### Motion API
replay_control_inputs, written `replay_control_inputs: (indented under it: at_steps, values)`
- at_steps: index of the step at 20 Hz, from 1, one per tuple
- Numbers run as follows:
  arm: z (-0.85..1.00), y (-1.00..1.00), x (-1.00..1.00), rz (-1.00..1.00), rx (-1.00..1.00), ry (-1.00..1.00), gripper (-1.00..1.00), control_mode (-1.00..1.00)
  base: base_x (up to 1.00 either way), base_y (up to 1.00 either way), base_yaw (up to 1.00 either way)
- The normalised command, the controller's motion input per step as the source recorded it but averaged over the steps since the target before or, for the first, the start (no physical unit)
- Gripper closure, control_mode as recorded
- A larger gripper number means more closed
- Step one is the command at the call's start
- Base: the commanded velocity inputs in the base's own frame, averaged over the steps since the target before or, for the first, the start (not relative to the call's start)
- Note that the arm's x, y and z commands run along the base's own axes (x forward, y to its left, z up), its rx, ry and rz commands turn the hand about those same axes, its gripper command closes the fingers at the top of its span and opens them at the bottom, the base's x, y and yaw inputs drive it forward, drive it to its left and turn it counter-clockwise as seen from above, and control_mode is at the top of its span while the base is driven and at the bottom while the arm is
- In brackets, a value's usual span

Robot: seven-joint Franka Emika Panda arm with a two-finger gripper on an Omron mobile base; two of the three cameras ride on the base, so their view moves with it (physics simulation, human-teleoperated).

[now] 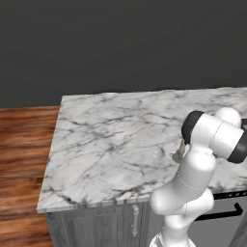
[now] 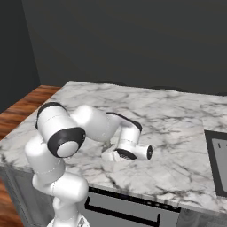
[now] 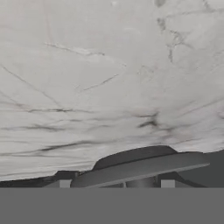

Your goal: Pick the candle and candle from the dining table and place them in the open cabinet. Close the cabinet after placing the objects.

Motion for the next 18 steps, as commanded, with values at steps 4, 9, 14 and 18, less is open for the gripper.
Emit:
replay_control_inputs:
  at_steps: [4,9,14,18]
  values:
    - [0.63,0.18,-0.30,0.00,0.00,-0.17,1.00,-1.00,0.00,0.00,0.00]
    - [0.74,0.16,-0.33,0.00,0.00,-0.15,1.00,-1.00,0.00,0.00,0.00]
    - [0.75,0.08,-0.33,-0.03,-0.01,-0.03,1.00,-1.00,0.00,0.00,0.00]
    - [0.69,0.01,-0.28,-0.07,-0.01,0.02,1.00,-1.00,0.00,0.00,0.00]
